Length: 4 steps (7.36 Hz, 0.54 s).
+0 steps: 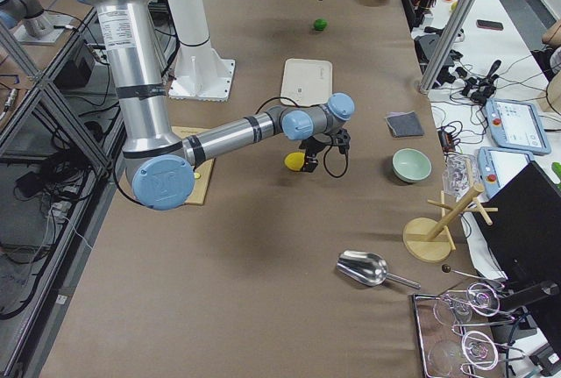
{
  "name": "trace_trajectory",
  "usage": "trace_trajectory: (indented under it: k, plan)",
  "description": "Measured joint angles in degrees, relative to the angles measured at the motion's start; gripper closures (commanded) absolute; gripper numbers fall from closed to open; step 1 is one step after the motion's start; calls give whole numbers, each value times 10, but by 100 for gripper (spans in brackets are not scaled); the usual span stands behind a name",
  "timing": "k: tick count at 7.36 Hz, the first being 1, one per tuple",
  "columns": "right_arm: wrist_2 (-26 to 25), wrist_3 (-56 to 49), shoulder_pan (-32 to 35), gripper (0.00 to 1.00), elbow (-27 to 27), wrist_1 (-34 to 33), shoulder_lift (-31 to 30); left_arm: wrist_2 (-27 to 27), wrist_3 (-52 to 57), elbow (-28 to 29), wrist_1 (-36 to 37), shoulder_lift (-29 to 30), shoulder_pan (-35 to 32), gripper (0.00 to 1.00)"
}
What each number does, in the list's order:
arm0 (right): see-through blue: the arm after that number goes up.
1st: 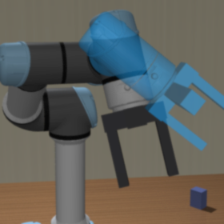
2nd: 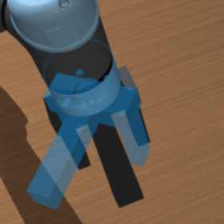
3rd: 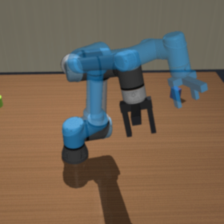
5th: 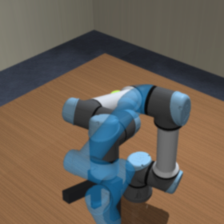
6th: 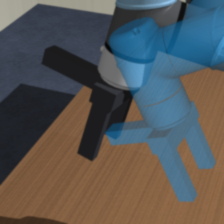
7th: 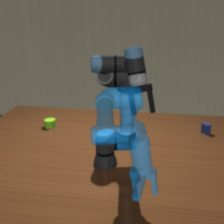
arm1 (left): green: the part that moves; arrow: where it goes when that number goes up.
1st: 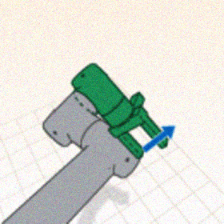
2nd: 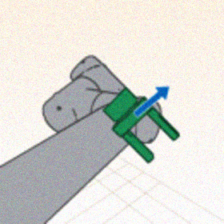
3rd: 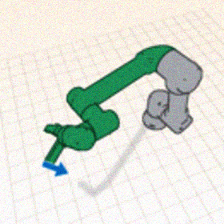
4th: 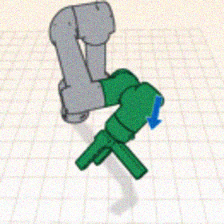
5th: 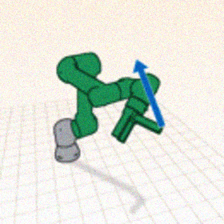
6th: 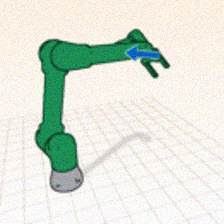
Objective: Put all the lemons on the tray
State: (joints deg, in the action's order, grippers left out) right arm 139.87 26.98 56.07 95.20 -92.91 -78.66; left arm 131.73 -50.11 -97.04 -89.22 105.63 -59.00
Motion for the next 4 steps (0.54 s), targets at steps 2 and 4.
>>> trace_trajectory:
  k: [2, 4]
  plan:
    - [0, -1, -9, 6, -15, 0, 11, -21, -48, 52, -49, 38, 34, 3]
    - [0, -1, -25, 6, -29, 0, 21, -30, -57, 79, -99, 40, 48, 6]
